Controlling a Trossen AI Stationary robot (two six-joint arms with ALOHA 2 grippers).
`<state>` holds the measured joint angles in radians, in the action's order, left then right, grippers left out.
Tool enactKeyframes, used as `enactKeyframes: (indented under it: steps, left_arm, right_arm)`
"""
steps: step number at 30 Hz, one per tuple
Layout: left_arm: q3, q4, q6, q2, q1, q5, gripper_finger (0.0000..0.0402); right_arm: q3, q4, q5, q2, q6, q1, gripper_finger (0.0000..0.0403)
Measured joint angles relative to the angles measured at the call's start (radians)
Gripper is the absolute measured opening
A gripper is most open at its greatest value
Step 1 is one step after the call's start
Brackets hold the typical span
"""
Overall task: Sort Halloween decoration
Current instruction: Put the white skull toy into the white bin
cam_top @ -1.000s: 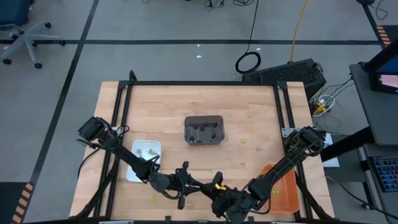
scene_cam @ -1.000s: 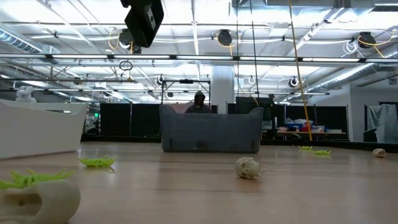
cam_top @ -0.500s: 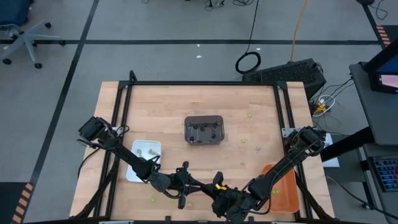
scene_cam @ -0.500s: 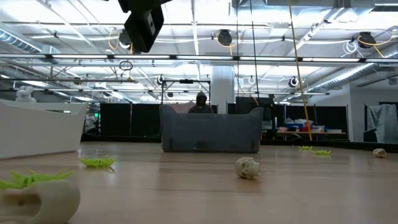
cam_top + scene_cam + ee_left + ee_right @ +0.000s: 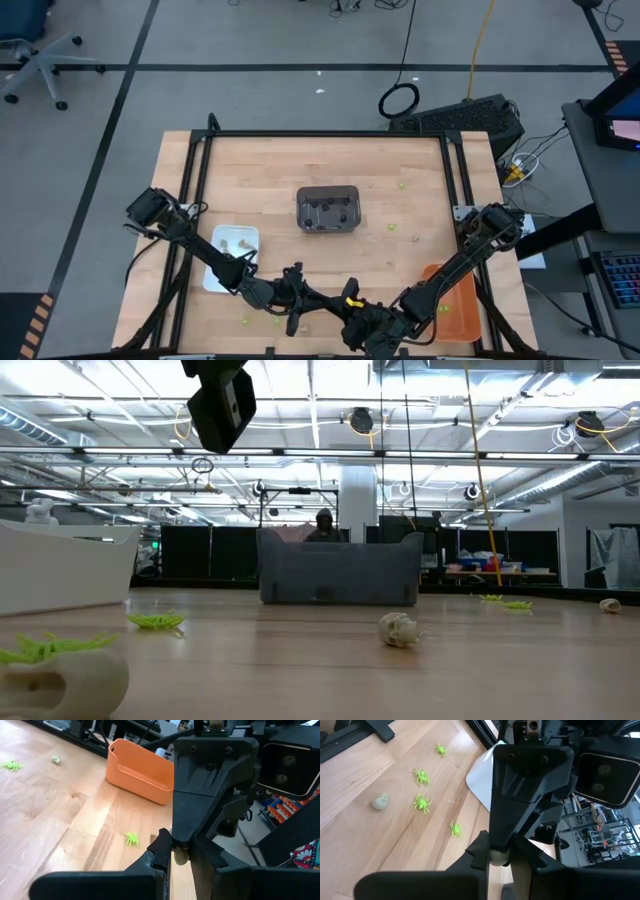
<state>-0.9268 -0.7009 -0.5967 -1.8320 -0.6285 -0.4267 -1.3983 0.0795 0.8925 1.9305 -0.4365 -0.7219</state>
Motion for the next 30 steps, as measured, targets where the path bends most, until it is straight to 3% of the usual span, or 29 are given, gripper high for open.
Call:
enactKeyframes:
  steps: [10, 13, 19, 22, 30]
  left_arm:
    - [0.000, -0.032, 0.001, 0.000, 0.000, 0.013, 0.0095]
    - [0.000, -0.043, 0.007, 0.000, -0.001, 0.021, 0.0083]
    - [0.000, -0.046, 0.057, 0.000, -0.001, 0.028, 0.0018]
    - [0.000, -0.049, 0.062, 0.000, -0.001, 0.028, 0.0011]
    - [0.000, -0.053, 0.080, 0.000, 0.000, 0.028, 0.0017]
  right_arm:
    - [0.001, -0.045, 0.001, 0.000, -0.081, 0.000, 0.0030]
    - [0.001, -0.052, 0.001, 0.000, -0.084, -0.001, 0.0030]
    - [0.001, -0.053, 0.015, 0.000, -0.088, -0.002, 0.0033]
    - [0.001, -0.052, 0.024, 0.000, -0.088, -0.002, 0.0040]
    - [0.001, -0.055, 0.034, 0.000, -0.038, -0.007, 0.0121]
